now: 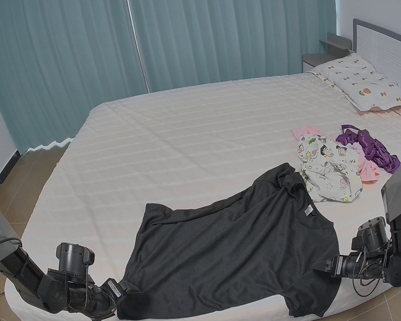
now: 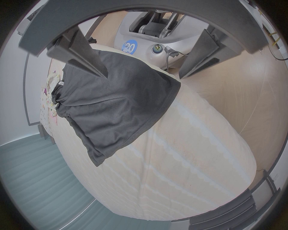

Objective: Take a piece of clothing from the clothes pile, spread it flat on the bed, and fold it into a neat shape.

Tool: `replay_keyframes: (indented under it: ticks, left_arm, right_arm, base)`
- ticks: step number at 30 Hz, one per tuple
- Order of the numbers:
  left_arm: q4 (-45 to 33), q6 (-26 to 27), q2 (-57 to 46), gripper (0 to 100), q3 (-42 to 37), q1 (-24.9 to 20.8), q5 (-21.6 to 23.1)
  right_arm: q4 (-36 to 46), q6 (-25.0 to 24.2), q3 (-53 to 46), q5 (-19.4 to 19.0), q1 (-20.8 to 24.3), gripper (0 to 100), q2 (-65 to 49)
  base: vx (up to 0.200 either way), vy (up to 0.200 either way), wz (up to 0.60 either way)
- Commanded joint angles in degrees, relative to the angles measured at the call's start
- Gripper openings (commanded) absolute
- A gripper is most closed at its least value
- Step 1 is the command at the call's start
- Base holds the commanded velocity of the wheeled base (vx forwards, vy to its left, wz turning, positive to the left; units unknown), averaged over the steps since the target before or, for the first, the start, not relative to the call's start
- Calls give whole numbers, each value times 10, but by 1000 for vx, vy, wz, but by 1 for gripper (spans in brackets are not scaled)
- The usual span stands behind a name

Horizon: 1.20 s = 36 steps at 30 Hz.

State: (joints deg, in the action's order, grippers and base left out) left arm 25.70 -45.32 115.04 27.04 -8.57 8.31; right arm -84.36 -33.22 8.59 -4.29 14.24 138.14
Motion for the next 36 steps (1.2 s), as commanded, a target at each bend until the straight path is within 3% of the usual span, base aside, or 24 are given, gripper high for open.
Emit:
replay_keyframes:
  ticks: [1,2,11,16,19,20,24,32,33,36]
  left_arm:
    - [2,0,9,100,-1,0,-1]
    - [2,0,9,100,-2,0,-1]
    - [2,1,9,100,-4,4,-3]
    - [2,3,14,100,-9,2,-7]
    - [2,3,20,100,-9,1,-8]
    - [2,4,22,100,-9,0,-14]
    - [2,5,25,100,-10,0,-28]
    - [3,3,27,100,-9,0,-27]
    - [3,2,26,100,-8,0,-27]
    - [4,2,26,100,-8,0,-25]
  right_arm:
    - [2,1,10,1,1,100,10]
    - [2,1,10,1,1,0,10]
    - [-2,18,-25,21,-15,0,9]
    - [-24,98,-78,20,-85,0,6]
    - [-33,119,-86,16,-118,0,6]
    - [-34,130,-86,15,-147,0,5]
    - [-29,156,-86,7,-178,0,5]
    - [-6,164,-86,-9,-158,0,2]
    - [-7,164,-86,-10,-156,100,2]
    - [-17,157,-86,-10,-146,100,1]
  base:
    - [0,0,0]
    - [0,0,0]
    - [0,0,0]
    - [0,0,0]
    - [0,0,0]
    - [0,0,0]
    - [0,0,0]
    - [0,0,0]
    - [0,0,0]
    - [0,0,0]
